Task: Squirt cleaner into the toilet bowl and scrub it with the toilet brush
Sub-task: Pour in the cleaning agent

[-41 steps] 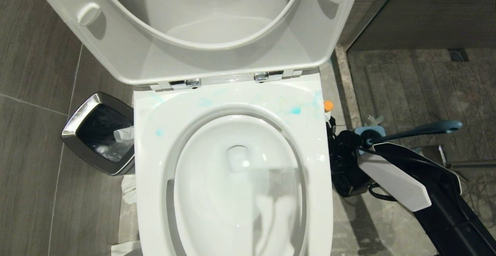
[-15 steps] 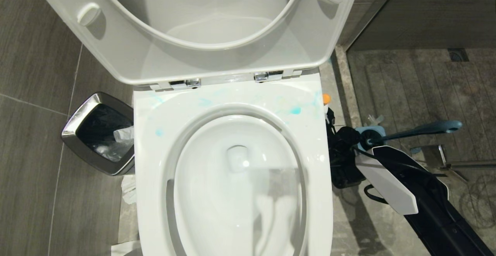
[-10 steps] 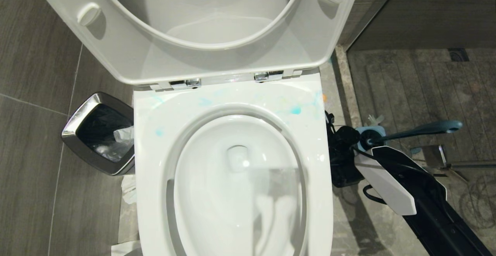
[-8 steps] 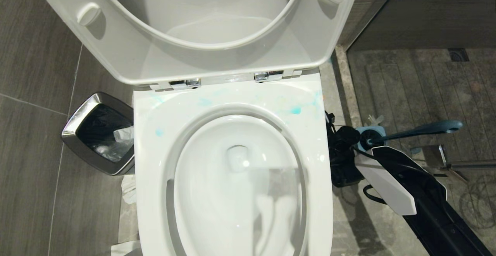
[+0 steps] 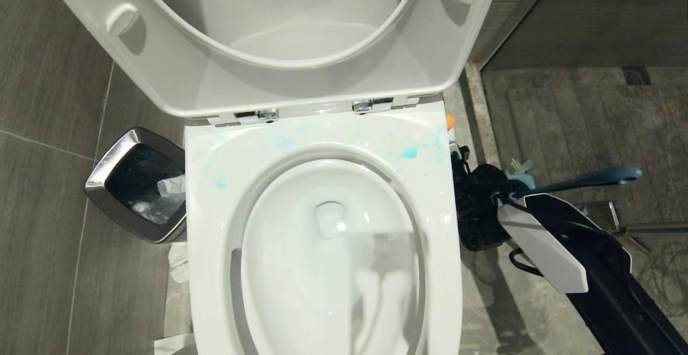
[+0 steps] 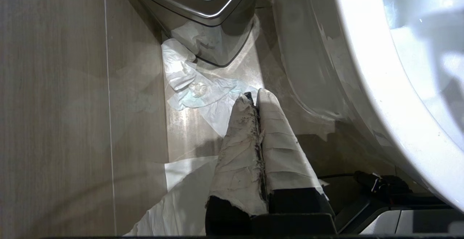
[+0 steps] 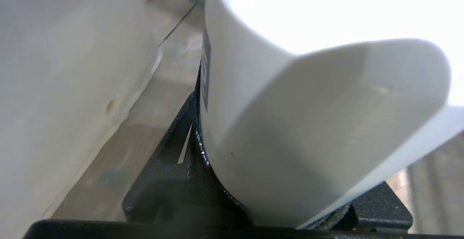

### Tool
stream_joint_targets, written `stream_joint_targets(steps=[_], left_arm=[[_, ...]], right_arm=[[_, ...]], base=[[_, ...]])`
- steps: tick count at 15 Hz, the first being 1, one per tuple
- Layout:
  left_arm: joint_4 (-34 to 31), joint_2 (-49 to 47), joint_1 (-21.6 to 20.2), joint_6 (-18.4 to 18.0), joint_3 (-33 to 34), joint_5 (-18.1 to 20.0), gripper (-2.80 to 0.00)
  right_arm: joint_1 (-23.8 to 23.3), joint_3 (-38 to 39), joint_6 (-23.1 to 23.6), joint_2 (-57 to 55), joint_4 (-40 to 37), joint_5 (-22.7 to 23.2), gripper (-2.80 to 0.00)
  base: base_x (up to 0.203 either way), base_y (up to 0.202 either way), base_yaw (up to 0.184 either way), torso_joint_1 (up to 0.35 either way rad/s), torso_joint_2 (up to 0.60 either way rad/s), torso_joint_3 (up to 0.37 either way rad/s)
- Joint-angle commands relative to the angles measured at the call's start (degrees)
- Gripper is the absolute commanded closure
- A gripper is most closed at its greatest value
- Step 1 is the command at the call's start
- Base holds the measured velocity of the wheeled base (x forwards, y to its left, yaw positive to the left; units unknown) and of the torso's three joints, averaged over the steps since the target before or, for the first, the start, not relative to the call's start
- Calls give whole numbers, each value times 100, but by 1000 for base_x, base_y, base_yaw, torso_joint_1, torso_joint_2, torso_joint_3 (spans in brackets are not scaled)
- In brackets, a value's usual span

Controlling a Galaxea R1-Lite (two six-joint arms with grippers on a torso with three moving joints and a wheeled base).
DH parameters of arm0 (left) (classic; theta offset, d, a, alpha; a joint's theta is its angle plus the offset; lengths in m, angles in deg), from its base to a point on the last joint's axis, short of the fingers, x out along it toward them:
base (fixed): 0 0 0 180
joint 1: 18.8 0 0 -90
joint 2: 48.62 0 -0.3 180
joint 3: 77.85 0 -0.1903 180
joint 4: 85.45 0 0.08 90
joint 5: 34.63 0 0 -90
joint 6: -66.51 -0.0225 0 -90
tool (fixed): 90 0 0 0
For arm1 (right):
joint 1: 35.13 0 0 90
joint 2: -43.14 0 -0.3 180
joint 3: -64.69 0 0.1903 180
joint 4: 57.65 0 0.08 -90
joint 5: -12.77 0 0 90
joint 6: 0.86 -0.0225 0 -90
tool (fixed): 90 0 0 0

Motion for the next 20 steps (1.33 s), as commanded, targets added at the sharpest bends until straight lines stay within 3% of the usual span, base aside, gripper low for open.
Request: stream_joint_targets(steps=[1, 8, 12, 15, 20], left_arm=[[0, -5, -2, -4, 0, 2, 0], [0, -5, -2, -4, 0, -1, 0], [0, -5, -10, -4, 0, 2, 0], [0, -5, -2, -4, 0, 2, 0], [0, -5, -10, -4, 0, -3, 0]], right_arm=[[-34, 348, 12, 477, 74, -101, 0], [-373, 2466, -10, 2518, -26, -182, 0], [-429, 3801, -357, 4046, -310, -326, 0], [-400, 4130, -695, 5102, -1053, -450, 0], [-158, 4348, -813, 6288, -2230, -524, 0]], base=[[0, 0, 0, 0, 0, 0], [0, 0, 0, 0, 0, 0], [0, 0, 0, 0, 0, 0], [0, 0, 0, 0, 0, 0], [0, 0, 0, 0, 0, 0]])
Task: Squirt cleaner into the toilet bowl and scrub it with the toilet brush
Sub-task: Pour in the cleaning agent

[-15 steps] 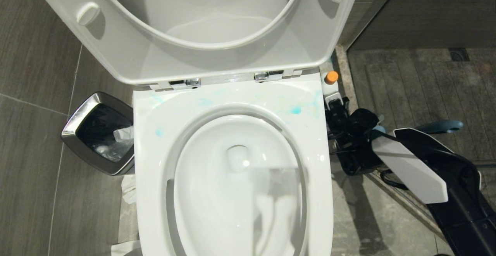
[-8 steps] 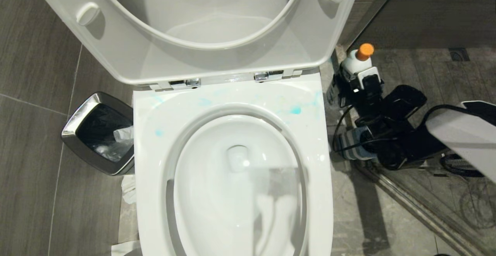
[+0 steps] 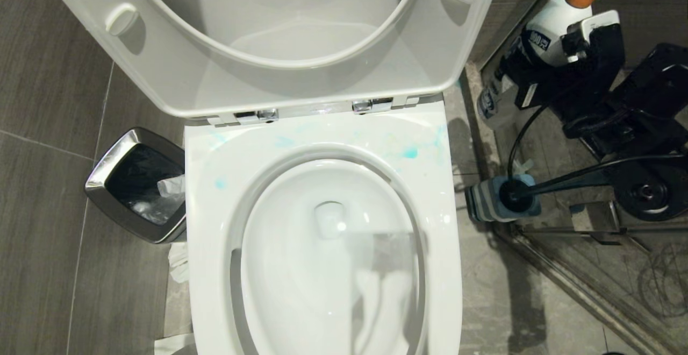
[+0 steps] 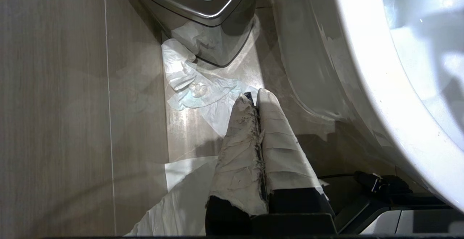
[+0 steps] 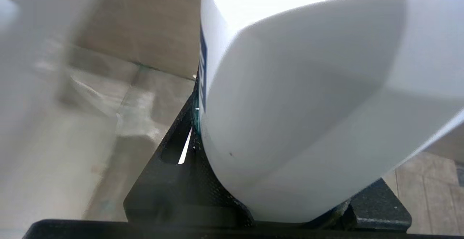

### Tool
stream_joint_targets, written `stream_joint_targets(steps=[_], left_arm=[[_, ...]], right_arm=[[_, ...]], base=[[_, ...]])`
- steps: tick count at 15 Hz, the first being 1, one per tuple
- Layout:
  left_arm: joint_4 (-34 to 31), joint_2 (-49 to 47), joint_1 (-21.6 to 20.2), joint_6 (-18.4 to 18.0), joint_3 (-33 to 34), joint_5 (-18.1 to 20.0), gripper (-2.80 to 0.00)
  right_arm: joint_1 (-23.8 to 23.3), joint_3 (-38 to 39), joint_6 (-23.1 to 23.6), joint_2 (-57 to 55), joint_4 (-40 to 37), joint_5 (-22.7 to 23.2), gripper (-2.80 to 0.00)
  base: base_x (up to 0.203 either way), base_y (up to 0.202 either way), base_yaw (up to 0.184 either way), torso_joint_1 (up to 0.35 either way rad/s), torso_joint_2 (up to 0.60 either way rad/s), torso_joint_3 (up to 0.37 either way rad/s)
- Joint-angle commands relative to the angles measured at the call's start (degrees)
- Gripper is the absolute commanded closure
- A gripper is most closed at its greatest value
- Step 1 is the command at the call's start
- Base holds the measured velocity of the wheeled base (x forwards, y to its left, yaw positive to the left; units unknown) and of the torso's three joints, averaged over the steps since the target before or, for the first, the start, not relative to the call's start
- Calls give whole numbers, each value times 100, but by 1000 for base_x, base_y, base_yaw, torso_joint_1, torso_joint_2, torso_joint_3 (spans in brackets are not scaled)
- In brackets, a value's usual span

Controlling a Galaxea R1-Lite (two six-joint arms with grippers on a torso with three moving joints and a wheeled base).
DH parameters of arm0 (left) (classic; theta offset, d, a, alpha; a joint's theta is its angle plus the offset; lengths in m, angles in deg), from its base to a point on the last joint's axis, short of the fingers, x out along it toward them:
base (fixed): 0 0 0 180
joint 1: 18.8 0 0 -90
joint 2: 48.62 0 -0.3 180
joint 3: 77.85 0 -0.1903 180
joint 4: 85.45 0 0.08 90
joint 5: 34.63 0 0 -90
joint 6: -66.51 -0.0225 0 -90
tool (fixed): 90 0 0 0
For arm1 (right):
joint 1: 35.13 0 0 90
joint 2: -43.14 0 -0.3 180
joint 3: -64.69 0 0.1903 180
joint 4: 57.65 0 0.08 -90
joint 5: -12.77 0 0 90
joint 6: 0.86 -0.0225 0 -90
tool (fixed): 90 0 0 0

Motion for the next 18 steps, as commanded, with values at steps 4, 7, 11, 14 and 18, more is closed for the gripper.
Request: stream_joint_targets(steps=[4, 7, 11, 14, 18], left_arm=[[0, -5, -1, 1, 0, -1, 0], [0, -5, -2, 1, 0, 1, 0], [0, -5, -2, 1, 0, -8, 0], [0, -5, -1, 1, 0, 1, 0], [0, -5, -1, 1, 0, -8, 0]], right_arm=[[179, 64, 8, 1492, -1259, 10, 0], [190, 96, 21, 1954, -1904, 36, 0], [187, 117, 156, 2217, -2123, -4, 0], [187, 117, 193, 2324, -2124, -22, 0], [195, 348, 199, 2504, -2123, -143, 0]], base=[[0, 0, 0, 0, 0, 0], [0, 0, 0, 0, 0, 0], [0, 0, 0, 0, 0, 0], [0, 0, 0, 0, 0, 0], [0, 0, 0, 0, 0, 88]])
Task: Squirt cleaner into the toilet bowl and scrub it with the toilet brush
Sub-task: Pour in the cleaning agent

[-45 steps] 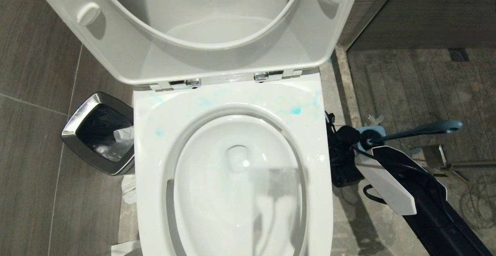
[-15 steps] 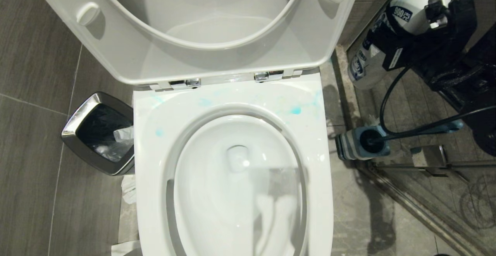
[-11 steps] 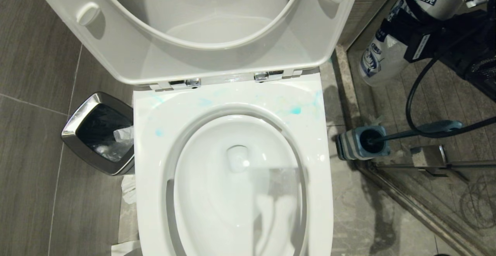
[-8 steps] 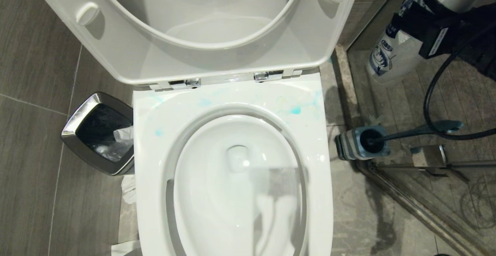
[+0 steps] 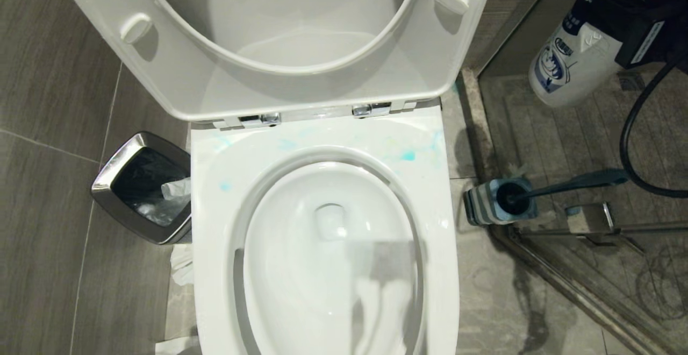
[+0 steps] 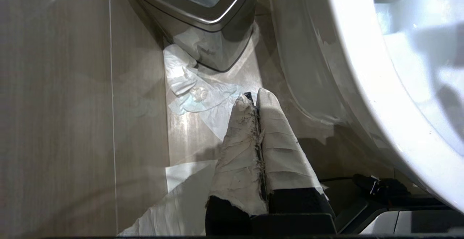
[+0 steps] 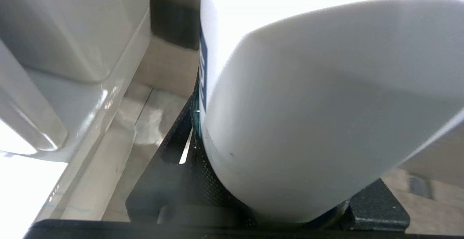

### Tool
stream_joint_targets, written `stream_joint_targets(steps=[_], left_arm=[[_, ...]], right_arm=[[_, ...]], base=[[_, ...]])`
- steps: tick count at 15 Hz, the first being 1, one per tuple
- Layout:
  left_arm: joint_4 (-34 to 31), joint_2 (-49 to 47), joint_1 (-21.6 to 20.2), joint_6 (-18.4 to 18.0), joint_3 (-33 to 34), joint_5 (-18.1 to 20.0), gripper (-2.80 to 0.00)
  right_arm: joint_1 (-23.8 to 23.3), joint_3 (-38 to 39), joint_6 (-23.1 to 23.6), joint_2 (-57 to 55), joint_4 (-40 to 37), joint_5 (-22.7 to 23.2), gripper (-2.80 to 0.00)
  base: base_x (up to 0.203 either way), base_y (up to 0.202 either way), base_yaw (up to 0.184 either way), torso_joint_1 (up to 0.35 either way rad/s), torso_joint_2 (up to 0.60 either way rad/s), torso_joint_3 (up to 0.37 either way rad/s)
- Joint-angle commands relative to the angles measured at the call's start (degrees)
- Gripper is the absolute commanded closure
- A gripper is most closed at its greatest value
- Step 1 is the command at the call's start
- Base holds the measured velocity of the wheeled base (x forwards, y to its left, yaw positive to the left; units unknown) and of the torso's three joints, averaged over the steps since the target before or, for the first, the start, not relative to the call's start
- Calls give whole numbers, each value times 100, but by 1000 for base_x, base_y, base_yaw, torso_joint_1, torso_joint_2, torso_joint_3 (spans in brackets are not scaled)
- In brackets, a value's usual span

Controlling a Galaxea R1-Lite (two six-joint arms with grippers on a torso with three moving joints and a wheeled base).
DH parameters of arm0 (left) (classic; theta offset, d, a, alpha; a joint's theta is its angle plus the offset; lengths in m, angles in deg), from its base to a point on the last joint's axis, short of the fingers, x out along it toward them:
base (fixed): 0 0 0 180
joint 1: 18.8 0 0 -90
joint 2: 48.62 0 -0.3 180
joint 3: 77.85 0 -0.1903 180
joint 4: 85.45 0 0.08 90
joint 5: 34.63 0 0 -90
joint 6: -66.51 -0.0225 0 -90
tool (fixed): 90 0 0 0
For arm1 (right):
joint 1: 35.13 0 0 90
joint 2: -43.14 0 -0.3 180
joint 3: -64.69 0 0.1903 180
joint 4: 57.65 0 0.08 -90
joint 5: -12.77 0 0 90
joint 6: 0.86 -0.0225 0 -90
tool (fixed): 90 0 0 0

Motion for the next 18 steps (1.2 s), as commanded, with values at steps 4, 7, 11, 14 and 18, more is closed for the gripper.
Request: stream_joint_targets(steps=[4, 7, 11, 14, 18], left_arm=[[1, -5, -4, -7, 0, 2, 0], [1, -5, -4, -7, 0, 0, 0], [1, -5, -6, -10, 0, 2, 0], [1, -5, -4, -7, 0, 2, 0], [1, -5, -11, -7, 0, 2, 0]], right_arm=[[2, 339, 6, 328, 29, -21, 0], [2, 346, 6, 381, 29, -23, 0], [2, 312, 8, 408, 29, -65, 0], [2, 347, 15, 451, 29, -74, 0], [2, 472, 15, 526, 29, -66, 0]], base=[[0, 0, 0, 2, 3, 195], [0, 0, 0, 2, 2, 200], [0, 0, 0, 6, 4, 202], [0, 0, 0, -1, 2, 205], [0, 0, 0, 3, 0, 199]])
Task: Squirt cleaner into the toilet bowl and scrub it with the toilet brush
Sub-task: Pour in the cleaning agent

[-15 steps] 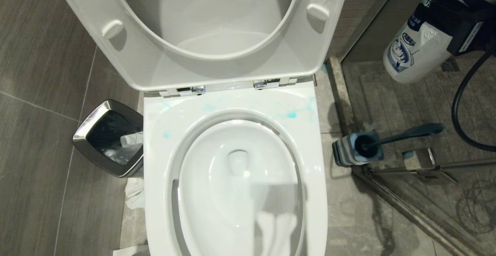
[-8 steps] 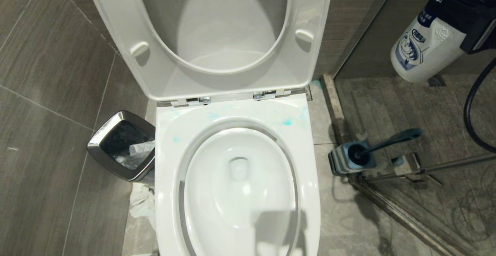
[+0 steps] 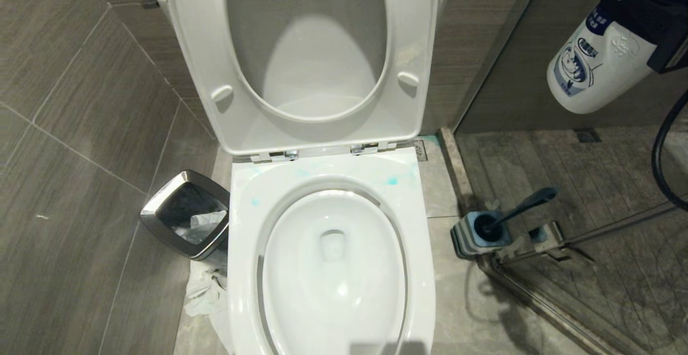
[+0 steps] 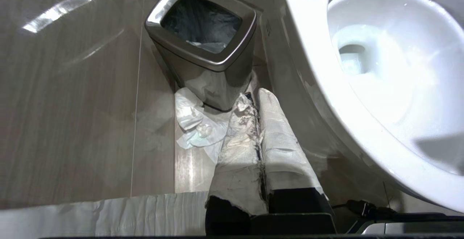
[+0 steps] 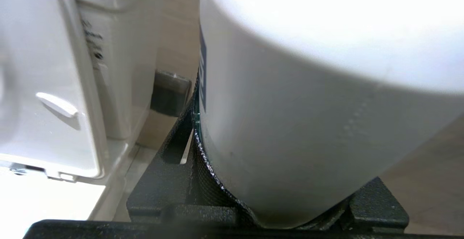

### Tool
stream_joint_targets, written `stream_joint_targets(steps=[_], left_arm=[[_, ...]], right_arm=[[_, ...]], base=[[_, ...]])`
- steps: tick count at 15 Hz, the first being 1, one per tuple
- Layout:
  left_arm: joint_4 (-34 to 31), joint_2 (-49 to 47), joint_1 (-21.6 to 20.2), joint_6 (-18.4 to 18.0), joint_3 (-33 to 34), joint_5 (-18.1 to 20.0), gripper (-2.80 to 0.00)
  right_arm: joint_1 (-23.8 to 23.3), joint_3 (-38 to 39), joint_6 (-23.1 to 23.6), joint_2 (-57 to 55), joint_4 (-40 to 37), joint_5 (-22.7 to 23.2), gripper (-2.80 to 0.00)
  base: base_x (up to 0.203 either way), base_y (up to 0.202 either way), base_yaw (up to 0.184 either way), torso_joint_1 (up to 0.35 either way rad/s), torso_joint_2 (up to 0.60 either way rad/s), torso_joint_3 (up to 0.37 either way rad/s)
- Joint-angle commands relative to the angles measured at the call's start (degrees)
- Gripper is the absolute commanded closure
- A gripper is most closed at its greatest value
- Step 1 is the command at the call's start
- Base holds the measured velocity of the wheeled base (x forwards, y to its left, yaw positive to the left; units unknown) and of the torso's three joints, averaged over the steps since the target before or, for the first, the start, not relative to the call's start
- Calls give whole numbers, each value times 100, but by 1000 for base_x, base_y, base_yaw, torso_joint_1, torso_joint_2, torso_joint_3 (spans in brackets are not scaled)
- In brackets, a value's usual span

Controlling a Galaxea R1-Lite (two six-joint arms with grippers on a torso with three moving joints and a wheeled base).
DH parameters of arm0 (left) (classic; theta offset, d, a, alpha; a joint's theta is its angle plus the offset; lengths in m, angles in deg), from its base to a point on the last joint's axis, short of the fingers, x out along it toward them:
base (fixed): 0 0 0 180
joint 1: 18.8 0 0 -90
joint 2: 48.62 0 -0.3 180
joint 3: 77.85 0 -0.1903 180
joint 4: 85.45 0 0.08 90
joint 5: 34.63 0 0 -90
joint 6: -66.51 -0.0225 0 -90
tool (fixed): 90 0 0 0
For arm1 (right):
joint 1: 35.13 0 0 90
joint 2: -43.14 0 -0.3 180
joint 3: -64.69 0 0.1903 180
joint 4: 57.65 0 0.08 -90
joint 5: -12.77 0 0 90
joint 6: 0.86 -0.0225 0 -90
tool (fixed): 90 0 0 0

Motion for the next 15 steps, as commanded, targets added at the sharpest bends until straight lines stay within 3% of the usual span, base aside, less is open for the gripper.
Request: stream_joint_targets(steps=[1, 10, 13, 15], left_arm=[[0, -5, -1, -7, 0, -1, 0], [0, -5, -1, 2, 0, -9, 0], [0, -5, -1, 2, 0, 0, 0], [0, -5, -4, 2, 0, 0, 0]], right_arm=[[2, 157, 9, 69, 27, -3, 0], [37, 669, 38, 112, 27, 3, 0], [278, 642, 46, -55, 27, -188, 0], [674, 635, 47, -182, 27, -479, 0]], base=[[0, 0, 0, -1, 0, 209], [0, 0, 0, -1, 5, 204], [0, 0, 0, 0, 2, 183], [0, 0, 0, 3, 1, 60]])
